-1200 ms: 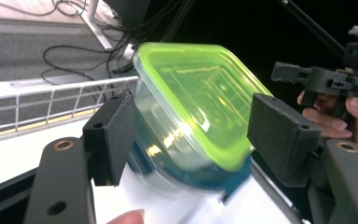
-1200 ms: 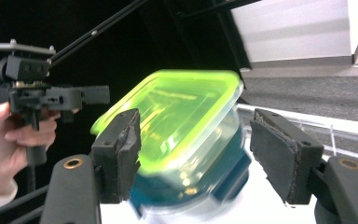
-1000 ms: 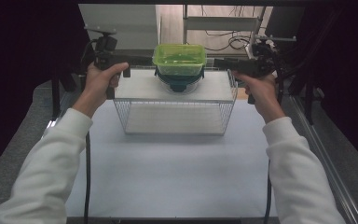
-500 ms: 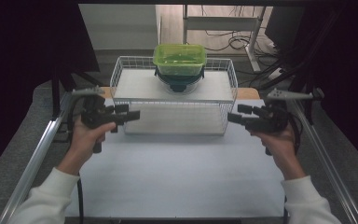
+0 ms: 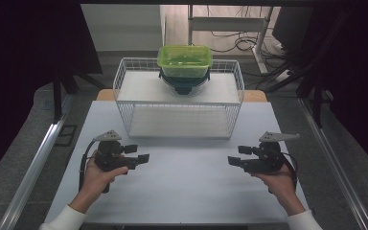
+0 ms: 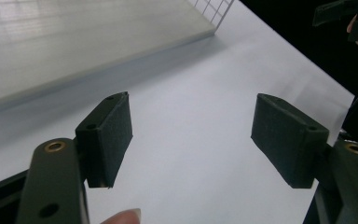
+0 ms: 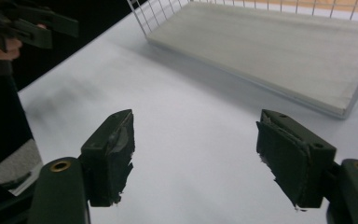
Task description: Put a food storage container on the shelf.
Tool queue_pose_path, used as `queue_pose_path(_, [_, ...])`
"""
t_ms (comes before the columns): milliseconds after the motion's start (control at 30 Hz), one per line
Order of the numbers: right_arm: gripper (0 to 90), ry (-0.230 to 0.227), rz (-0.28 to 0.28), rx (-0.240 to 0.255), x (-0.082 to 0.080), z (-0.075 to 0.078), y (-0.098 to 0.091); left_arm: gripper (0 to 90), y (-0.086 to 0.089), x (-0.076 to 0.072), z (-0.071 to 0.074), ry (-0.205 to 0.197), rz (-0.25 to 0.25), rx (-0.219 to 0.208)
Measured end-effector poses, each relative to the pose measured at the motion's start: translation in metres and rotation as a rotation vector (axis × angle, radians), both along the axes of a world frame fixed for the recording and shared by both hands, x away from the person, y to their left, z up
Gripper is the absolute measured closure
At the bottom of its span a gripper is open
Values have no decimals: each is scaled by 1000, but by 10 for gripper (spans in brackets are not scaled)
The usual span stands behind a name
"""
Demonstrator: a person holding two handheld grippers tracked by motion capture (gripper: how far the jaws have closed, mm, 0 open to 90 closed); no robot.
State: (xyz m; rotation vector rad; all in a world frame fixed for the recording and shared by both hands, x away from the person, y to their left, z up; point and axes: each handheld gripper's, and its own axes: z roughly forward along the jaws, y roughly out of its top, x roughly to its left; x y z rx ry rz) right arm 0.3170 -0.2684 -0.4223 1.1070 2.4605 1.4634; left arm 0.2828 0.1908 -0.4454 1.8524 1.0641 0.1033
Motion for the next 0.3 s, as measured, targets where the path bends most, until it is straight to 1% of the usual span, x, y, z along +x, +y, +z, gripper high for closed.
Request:
queue_pose_path(67, [268,-2,-3,1,0,-2,-1,286,0,0,-1,-3,7,7])
queue_pose_path(100, [261,-2,-6,7,0,-2,-1,285,0,1,-1,-3,13,4])
queue_pose_path(167, [239,-17,-14,7,-2,0,-2,282,2,2,-1,2,18,-5])
queue_pose_path(200, [226,-25,-16,5,-3,0,-3,280,3,2,-2,3,22,-2])
queue_pose_path(267, [202,-60,-19,-1,-8,-1,-5,276,4,2,-4,4,24,2])
queue_pose_path(300, [194,-65,-22,-1,-9,-2,-6,275,5,2,-6,8,26,5])
